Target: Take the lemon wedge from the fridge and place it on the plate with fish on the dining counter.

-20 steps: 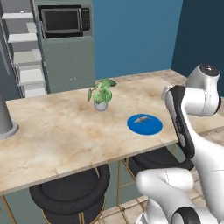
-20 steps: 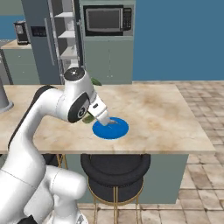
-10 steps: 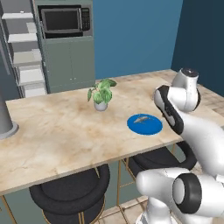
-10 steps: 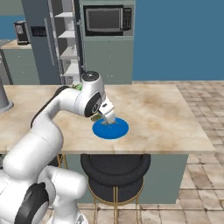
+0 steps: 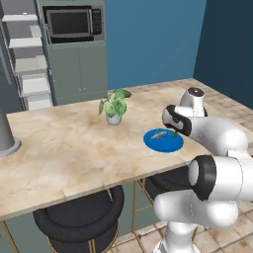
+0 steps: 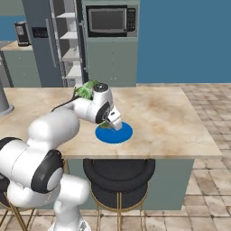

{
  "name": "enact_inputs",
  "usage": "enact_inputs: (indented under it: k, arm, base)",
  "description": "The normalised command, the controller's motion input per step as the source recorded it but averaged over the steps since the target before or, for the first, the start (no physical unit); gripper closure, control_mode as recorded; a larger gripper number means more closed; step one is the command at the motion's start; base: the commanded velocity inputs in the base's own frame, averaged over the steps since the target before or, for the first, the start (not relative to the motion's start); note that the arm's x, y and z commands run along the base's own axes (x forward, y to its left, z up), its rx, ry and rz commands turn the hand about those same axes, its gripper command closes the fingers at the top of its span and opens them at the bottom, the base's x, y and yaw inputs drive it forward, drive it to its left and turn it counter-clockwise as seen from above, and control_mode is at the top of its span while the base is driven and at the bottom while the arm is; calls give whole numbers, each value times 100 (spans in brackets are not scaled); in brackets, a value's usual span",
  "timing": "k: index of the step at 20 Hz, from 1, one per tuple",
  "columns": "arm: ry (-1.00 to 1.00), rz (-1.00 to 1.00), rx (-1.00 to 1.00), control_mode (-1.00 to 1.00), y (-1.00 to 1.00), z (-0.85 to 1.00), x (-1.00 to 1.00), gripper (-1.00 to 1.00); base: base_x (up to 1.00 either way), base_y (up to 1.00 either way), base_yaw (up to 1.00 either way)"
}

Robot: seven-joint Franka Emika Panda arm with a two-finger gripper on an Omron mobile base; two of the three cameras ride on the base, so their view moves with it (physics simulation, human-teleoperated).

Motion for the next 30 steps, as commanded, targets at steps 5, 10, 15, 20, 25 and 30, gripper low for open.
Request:
enact_inputs:
  k: [5, 10, 15, 20, 25, 30]
  arm:
    - [2, 0, 3, -100, 0, -22, 45, 100]
    - [1, 0, 1, -100, 0, -50, 15, 100]
    - [0, 1, 1, -100, 0, -46, 0, 100]
    - [0, 0, 0, -100, 0, -31, 5, 100]
    - [0, 0, 0, -100, -6, -12, 15, 100]
    - [0, 0, 1, -100, -10, -1, 17, 100]
  base:
    - [0, 0, 0]
    - [0, 0, 0]
    - [0, 0, 0]
    - [0, 0, 0]
    - [0, 0, 0]
    - [0, 0, 0]
